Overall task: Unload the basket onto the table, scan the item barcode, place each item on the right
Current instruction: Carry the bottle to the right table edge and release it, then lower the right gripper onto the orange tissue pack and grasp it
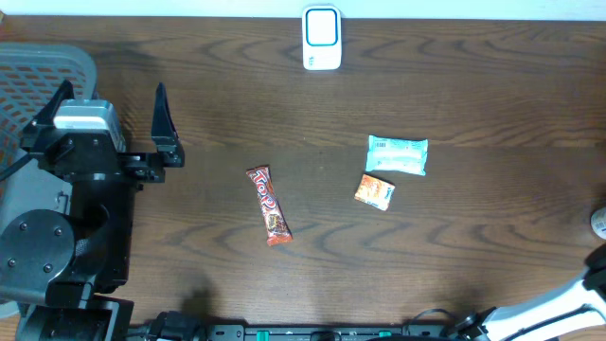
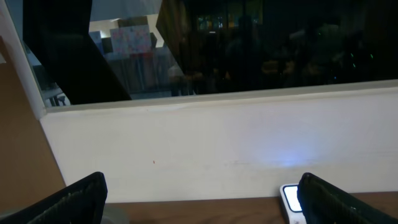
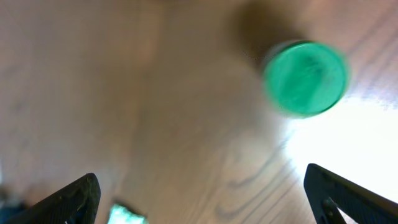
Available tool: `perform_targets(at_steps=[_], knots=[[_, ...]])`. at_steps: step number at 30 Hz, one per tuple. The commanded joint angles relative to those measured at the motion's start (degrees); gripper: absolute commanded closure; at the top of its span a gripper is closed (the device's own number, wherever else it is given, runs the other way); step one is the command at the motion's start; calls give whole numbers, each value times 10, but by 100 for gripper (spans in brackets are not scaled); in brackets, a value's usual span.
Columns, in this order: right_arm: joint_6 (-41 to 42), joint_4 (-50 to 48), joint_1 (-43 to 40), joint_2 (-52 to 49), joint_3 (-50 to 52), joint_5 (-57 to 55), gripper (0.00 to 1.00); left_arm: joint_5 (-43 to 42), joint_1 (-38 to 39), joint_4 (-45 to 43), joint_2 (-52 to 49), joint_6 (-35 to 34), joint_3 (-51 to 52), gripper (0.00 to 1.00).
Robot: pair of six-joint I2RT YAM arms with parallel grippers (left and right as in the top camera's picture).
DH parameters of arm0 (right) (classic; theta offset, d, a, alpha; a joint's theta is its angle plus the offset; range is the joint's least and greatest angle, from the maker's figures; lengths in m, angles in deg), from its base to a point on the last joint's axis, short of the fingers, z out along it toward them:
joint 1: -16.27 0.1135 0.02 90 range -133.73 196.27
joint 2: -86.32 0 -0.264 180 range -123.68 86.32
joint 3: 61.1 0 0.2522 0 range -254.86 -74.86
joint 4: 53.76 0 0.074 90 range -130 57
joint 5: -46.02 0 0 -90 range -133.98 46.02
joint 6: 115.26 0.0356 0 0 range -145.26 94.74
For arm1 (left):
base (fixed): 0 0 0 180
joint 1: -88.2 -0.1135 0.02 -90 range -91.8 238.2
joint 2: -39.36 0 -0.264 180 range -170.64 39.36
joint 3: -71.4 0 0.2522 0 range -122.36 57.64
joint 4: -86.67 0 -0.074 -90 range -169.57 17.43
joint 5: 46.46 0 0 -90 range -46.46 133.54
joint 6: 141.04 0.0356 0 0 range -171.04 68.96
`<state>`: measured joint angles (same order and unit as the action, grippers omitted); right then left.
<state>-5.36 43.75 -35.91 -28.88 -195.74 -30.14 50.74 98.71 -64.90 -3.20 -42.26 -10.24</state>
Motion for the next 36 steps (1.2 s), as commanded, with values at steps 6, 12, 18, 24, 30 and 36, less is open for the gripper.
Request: perform_targets(at_steps=[6, 12, 18, 24, 30, 36], knots=[[-11, 85, 206, 122, -21, 36, 1, -2, -3, -7, 5, -7, 2, 2], [-40, 134, 400, 104, 29, 35, 1, -2, -3, -7, 5, -7, 2, 2], [115, -18, 564, 95, 190, -16, 1, -1, -3, -6, 7, -7, 2, 2], [192, -152, 653, 54, 322, -20, 1, -1, -3, -4, 28, -7, 2, 2], [219, -159, 687, -18, 356, -42, 1, -2, -3, -2, 56, -7, 2, 2], [218, -163, 705, -71, 363, -57, 1, -1, -3, -1, 73, -7, 2, 2]])
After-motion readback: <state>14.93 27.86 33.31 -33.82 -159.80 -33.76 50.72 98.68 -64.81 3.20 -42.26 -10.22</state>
